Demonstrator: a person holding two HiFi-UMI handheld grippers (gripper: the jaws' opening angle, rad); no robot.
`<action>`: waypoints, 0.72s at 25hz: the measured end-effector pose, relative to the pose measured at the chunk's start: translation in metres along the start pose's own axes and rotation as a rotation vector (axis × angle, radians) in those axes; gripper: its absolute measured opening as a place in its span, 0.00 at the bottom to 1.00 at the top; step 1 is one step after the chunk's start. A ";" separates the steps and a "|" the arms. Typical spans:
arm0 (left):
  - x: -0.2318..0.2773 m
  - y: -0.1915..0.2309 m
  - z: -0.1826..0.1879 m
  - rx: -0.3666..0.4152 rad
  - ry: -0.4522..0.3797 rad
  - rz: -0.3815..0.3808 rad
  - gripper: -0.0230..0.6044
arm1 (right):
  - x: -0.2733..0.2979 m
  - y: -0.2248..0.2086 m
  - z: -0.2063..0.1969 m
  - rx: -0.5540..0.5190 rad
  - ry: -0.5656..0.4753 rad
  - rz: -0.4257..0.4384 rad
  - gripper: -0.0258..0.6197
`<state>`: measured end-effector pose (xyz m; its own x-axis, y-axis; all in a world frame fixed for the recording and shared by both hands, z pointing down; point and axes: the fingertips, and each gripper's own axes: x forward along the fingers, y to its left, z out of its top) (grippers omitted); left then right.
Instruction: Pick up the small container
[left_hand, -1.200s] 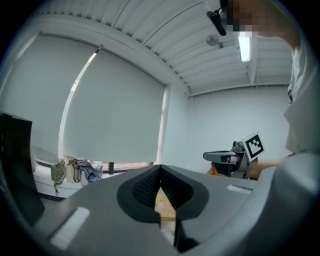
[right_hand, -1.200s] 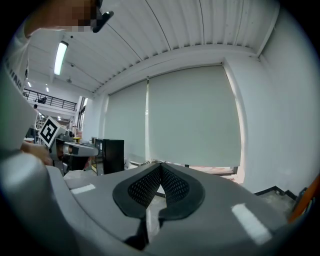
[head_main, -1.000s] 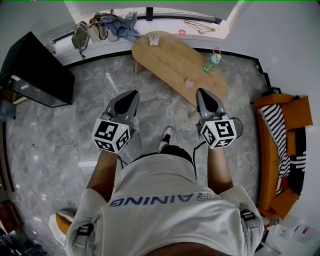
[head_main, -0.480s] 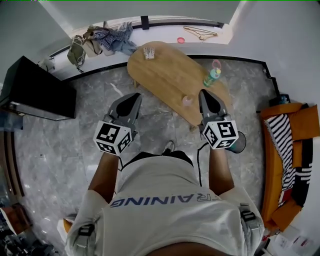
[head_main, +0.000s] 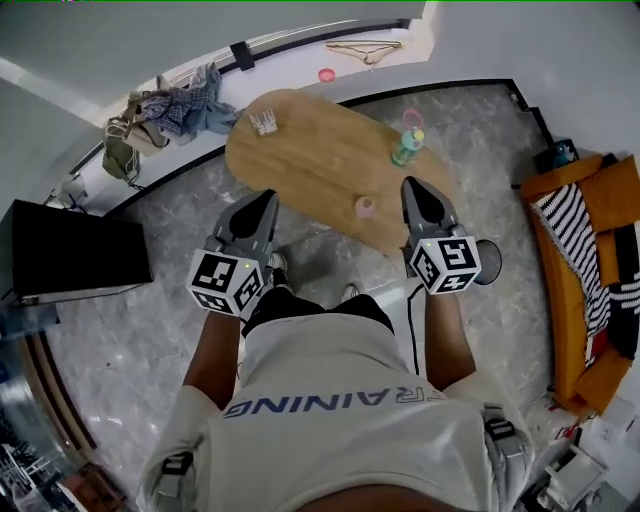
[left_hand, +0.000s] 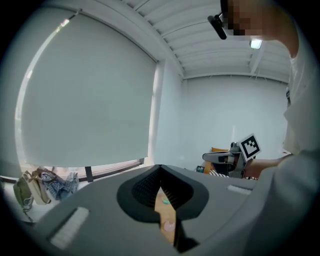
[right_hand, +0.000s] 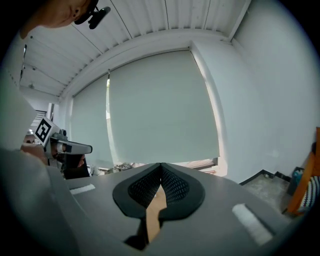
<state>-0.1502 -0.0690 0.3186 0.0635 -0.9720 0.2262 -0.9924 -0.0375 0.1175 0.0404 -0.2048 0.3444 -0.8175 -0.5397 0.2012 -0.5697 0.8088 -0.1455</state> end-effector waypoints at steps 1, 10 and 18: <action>0.011 0.006 -0.001 -0.001 0.003 -0.034 0.04 | 0.002 -0.004 -0.001 0.000 0.004 -0.036 0.07; 0.084 0.071 0.010 0.063 0.026 -0.310 0.04 | 0.030 0.002 0.010 0.054 -0.028 -0.328 0.07; 0.119 0.069 -0.006 0.069 0.087 -0.413 0.04 | 0.024 -0.010 -0.012 0.085 0.010 -0.460 0.07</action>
<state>-0.2109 -0.1859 0.3594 0.4630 -0.8489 0.2551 -0.8862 -0.4379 0.1511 0.0276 -0.2225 0.3623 -0.4779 -0.8349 0.2729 -0.8779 0.4639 -0.1181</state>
